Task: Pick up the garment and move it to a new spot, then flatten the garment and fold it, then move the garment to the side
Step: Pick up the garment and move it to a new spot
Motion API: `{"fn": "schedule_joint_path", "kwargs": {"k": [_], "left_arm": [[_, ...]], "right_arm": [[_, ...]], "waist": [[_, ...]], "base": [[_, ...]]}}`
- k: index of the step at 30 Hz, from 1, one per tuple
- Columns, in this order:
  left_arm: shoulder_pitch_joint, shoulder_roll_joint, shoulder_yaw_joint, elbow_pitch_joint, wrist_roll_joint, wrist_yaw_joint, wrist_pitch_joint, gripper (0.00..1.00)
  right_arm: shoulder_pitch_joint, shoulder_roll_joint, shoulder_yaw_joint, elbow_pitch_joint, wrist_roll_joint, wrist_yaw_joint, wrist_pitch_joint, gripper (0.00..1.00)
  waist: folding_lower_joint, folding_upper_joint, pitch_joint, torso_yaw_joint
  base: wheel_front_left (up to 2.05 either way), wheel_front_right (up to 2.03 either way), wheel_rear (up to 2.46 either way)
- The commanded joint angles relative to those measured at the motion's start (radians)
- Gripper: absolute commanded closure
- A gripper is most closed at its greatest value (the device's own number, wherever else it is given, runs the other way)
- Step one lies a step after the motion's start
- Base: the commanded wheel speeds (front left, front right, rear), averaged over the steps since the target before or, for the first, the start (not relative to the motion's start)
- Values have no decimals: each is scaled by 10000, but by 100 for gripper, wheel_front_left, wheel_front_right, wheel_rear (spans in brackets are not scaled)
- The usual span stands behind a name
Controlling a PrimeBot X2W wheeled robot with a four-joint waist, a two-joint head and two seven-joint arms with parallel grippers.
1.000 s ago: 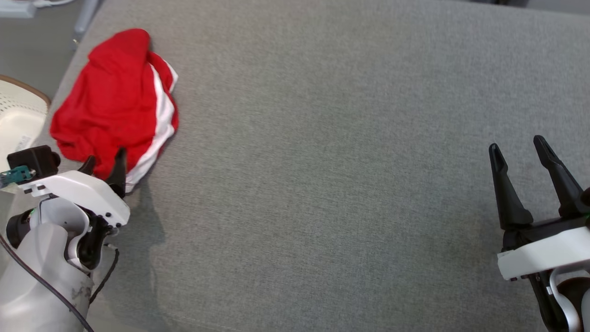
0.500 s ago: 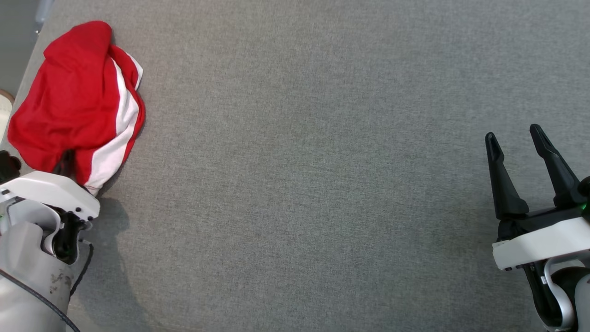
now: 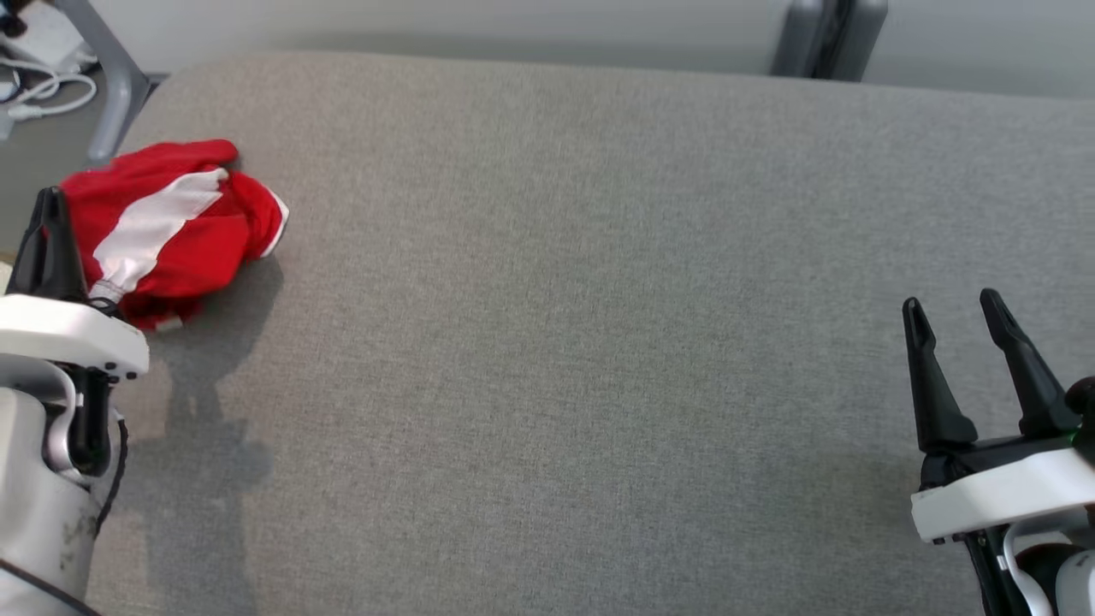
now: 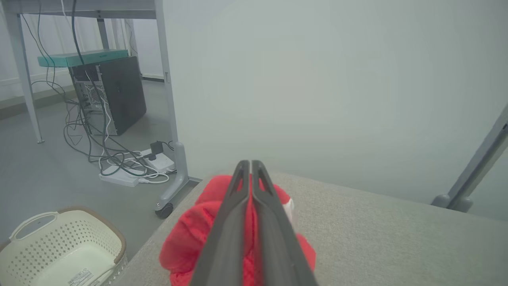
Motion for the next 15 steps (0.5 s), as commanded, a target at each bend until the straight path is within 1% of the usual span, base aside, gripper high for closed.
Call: {"fn": "schedule_joint_path", "kwargs": {"k": [1,4,7,8,12,15], "left_arm": [[576,24,35,-779,175,295,-50,100],[1531,19,-36,-2487,408,852,51,100],[2547,107,-129,-4274,577,1442,470,100],[2547,107,-129,-4274,577,1442,470,100],[3656,262,-249,-6396,745,2049,1080,100],[4183,331,-384,-7632,868,2344,1464,100]], "right_arm": [[183,17,-32,49,78,-3,-88,0],[416,80,-68,118,137,-1,-134,0],[605,116,-43,157,204,-3,-157,0],[605,116,-43,157,204,-3,-157,0],[740,166,-35,161,246,-3,-177,0],[791,189,-7,152,315,-3,-190,0]], "waist": [[0,0,-512,-166],[0,0,-897,-297],[0,0,-1175,-489],[0,0,-1175,-489],[0,0,-1397,-790],[0,0,-1431,-1068]], "base": [[0,0,0],[0,0,0],[0,0,0],[0,0,0],[0,0,0],[0,0,0]]}}
